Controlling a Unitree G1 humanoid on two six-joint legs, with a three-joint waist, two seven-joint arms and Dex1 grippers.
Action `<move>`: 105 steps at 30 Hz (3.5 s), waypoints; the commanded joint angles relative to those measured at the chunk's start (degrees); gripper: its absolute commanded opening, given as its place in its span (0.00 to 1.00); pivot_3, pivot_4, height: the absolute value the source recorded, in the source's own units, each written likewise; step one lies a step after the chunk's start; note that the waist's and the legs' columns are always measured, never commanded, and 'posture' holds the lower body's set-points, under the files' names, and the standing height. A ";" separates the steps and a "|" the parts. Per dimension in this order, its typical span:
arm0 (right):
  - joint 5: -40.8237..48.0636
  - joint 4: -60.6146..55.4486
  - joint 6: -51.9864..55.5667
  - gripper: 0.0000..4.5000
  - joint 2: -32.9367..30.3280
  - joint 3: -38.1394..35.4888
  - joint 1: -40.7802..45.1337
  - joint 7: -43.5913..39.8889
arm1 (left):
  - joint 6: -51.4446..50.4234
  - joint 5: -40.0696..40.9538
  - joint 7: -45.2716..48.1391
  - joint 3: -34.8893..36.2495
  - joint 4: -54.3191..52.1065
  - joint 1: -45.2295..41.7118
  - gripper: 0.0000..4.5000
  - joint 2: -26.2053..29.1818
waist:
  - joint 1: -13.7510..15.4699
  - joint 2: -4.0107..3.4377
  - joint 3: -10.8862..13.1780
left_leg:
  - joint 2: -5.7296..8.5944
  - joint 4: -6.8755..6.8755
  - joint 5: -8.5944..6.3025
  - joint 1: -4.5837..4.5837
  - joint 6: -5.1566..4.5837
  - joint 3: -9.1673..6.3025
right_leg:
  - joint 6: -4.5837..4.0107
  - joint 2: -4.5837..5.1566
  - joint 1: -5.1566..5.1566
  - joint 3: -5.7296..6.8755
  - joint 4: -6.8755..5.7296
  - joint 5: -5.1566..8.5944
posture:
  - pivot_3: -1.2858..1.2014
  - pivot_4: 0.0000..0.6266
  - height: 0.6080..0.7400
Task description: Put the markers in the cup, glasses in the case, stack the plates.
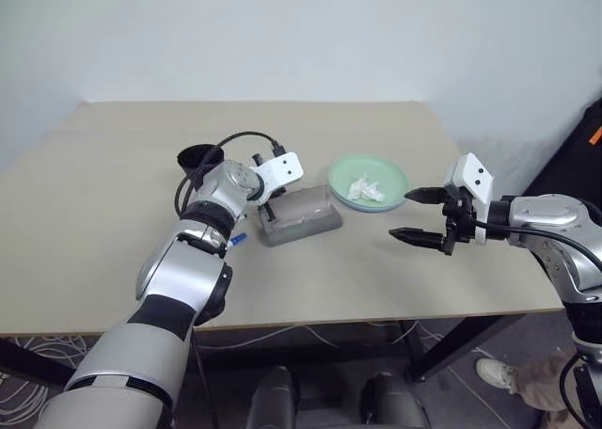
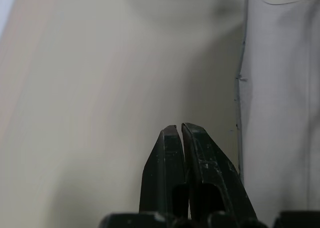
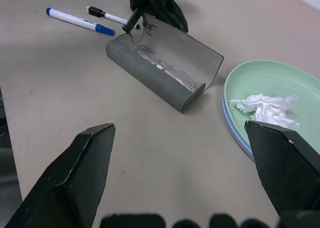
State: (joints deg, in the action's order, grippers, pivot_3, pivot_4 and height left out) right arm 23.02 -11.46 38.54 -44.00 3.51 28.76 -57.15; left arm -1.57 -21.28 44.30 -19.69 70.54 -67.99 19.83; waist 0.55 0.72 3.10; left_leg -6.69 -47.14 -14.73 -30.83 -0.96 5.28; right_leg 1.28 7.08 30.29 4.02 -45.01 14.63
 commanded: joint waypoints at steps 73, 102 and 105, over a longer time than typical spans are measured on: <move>-0.28 1.90 -1.00 1.00 2.48 3.07 4.48 -2.64 | -47.56 12.51 23.39 -3.27 -61.27 30.81 0.94 29.59 | -0.07 -0.19 -0.09 | -0.13 0.17 -0.01 0.23 0.02 0.15 | -0.01 0.02 0.03 -0.01 0.00 0.00 | 0.52 0.00 0.31; -0.78 2.63 -1.23 1.00 2.88 3.15 5.06 -2.26 | -47.52 29.15 21.65 13.77 -61.55 16.16 0.02 21.70 | 0.09 -0.26 -0.17 | -0.53 0.62 -0.01 -0.36 0.02 0.81 | -0.39 0.11 0.74 0.10 0.41 -0.23 | 0.52 0.00 0.31; -0.85 2.80 -1.20 1.00 2.93 3.18 5.35 -2.33 | -47.39 32.45 18.12 18.50 -59.27 12.33 0.02 18.63 | 0.05 -0.26 -0.12 | -1.15 0.70 0.00 -0.37 0.04 2.16 | -0.60 0.16 1.44 -0.17 0.05 -0.36 | 0.52 0.00 0.31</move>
State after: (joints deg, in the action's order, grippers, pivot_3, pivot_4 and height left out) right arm 21.91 -7.73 37.79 -40.80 8.03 32.37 -59.58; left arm -48.90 9.13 64.62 -4.76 10.19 -53.18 39.14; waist 0.60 0.46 2.98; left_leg -7.78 -46.26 -14.73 -30.91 -0.92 7.28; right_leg 0.61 7.24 31.60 3.92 -44.79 14.23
